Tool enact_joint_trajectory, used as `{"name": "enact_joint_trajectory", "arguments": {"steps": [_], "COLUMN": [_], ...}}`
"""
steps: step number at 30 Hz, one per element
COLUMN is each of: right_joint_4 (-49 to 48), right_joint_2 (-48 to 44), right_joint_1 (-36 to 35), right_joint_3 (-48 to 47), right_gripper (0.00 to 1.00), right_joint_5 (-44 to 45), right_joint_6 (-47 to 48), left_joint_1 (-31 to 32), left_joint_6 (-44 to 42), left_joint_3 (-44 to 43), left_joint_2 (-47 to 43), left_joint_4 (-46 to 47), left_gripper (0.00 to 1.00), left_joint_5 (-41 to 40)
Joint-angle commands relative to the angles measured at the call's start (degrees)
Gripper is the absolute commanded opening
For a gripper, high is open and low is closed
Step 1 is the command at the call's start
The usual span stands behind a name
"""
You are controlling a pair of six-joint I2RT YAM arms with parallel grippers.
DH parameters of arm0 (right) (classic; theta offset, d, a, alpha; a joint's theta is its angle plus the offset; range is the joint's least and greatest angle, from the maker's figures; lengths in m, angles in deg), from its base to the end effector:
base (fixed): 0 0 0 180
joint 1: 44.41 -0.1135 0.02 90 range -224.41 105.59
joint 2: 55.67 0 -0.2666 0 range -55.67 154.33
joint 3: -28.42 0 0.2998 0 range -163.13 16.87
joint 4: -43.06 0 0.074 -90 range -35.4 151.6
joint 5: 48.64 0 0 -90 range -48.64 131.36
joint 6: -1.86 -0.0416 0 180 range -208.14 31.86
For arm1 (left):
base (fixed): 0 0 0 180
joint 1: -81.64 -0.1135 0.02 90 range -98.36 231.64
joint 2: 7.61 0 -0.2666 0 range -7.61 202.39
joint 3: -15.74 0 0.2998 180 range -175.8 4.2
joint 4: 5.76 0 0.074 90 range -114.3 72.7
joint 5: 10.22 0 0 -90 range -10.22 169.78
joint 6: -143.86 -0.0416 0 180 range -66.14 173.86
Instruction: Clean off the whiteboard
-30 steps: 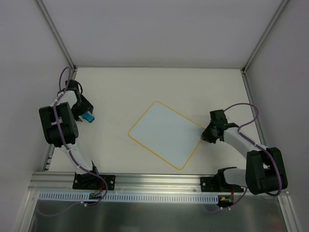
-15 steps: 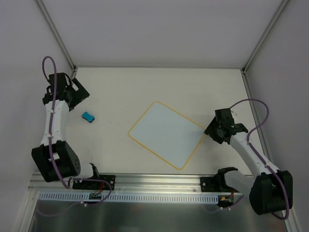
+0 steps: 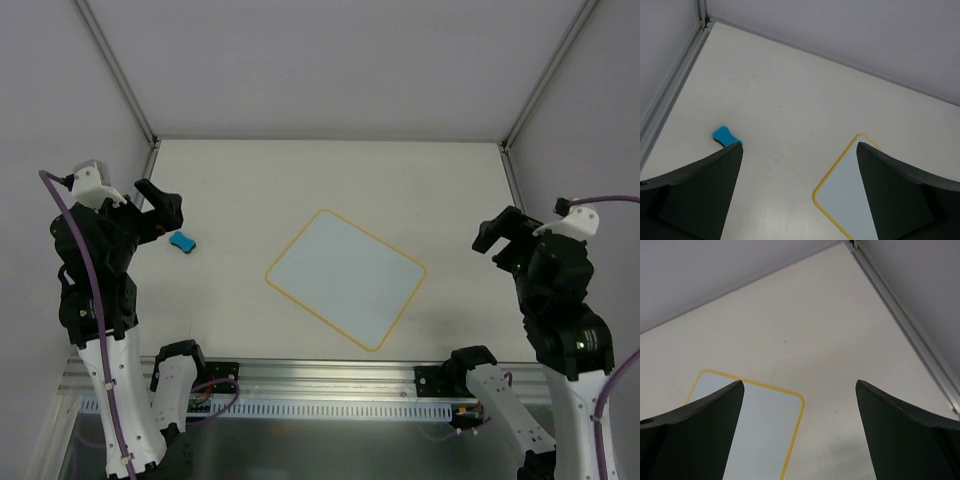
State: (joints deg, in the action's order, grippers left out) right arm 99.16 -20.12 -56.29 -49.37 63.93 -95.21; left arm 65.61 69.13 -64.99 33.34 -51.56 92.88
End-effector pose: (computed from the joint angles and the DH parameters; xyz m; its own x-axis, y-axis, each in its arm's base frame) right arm 0.1346 0.0120 0.4431 -0.2112 0.0717 -0.9748 0.2021 0.9790 0.0283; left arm 0.1592 0.0359 0.4680 -0.0835 -0.2909 -0.9531 -0.0770 0.9555 -0.2848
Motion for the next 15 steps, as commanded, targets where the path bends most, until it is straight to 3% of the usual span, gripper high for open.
{"name": "enact_joint_trajectory", "arguments": {"steps": [1, 6, 15], "right_joint_4": [2.11, 2.11, 2.11], "right_joint_2": [-3.46, -8.30, -10.94], "right_joint_1": [0.10, 0.10, 0.01], "right_joint_3": [-5.03, -8.47, -9.44], "right_gripper": [0.99, 0.99, 0.99], "right_joint_5": [1.09, -1.64, -4.55], "right_joint_6": [9.87, 15.15, 16.65], "left_joint_1": [1.70, 5.13, 11.28], "left_joint_6": [-2.96, -4.80, -7.27], "left_joint_3": [-2.60, -7.01, -12.02], "left_joint_2": [-1.13, -3.33, -8.60], "left_joint_4": [-3.26, -8.45, -13.11], "left_gripper": [0.99, 0.99, 0.99], "left_joint_5": [5.18, 2.64, -5.45]}}
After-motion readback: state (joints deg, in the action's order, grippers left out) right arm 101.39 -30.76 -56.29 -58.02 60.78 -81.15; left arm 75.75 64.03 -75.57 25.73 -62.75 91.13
